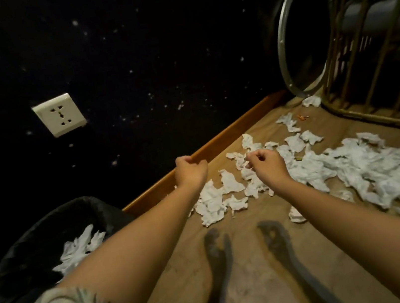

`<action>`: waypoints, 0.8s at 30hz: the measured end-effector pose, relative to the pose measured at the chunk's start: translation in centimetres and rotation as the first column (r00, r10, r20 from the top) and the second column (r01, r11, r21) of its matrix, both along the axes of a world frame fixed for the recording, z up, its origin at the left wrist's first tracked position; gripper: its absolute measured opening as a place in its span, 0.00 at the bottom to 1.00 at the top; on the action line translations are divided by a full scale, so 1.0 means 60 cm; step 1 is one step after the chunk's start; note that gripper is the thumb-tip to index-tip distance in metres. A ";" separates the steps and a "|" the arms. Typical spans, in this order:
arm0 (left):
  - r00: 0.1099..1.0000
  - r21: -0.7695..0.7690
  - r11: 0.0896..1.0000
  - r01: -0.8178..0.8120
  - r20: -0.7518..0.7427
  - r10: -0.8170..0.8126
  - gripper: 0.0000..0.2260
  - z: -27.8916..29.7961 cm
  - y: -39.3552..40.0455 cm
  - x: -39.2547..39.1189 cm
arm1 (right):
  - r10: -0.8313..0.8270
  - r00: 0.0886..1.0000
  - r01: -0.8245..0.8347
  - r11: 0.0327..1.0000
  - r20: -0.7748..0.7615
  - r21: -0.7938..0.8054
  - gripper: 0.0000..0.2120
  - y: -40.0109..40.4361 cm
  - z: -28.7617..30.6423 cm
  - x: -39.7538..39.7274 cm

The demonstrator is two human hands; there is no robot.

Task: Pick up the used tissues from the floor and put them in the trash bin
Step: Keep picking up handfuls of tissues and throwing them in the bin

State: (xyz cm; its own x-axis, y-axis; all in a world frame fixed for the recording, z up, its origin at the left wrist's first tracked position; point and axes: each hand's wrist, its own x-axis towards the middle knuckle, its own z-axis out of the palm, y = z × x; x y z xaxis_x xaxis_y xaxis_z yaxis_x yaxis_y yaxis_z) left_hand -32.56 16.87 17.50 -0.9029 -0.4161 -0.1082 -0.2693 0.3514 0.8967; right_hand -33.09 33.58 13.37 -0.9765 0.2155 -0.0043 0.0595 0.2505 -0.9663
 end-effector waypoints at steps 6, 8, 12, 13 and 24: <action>0.998 -0.012 0.999 -0.045 0.048 0.045 0.15 0.003 -0.032 -0.052 | 0.057 0.994 -0.062 0.997 0.096 0.048 0.07 0.001 -0.002 -0.026; 0.989 -0.001 0.993 -0.118 0.087 0.117 0.11 -0.025 -0.056 -0.070 | 0.081 0.990 -0.089 0.994 0.119 0.057 0.07 -0.005 -0.009 -0.032; 0.944 -0.055 0.973 -0.224 0.235 0.230 0.10 -0.144 -0.117 -0.094 | 0.068 0.983 -0.088 0.989 0.171 0.115 0.09 -0.024 -0.040 -0.051; 0.927 -0.064 0.964 -0.257 0.264 0.265 0.13 -0.178 -0.133 -0.098 | 0.062 0.981 -0.089 0.986 0.185 0.140 0.10 -0.031 -0.050 -0.057; 0.715 -0.282 0.918 -0.279 0.577 0.395 0.22 -0.415 -0.268 -0.110 | 0.051 0.914 -0.219 0.897 0.402 0.385 0.17 -0.159 -0.193 -0.110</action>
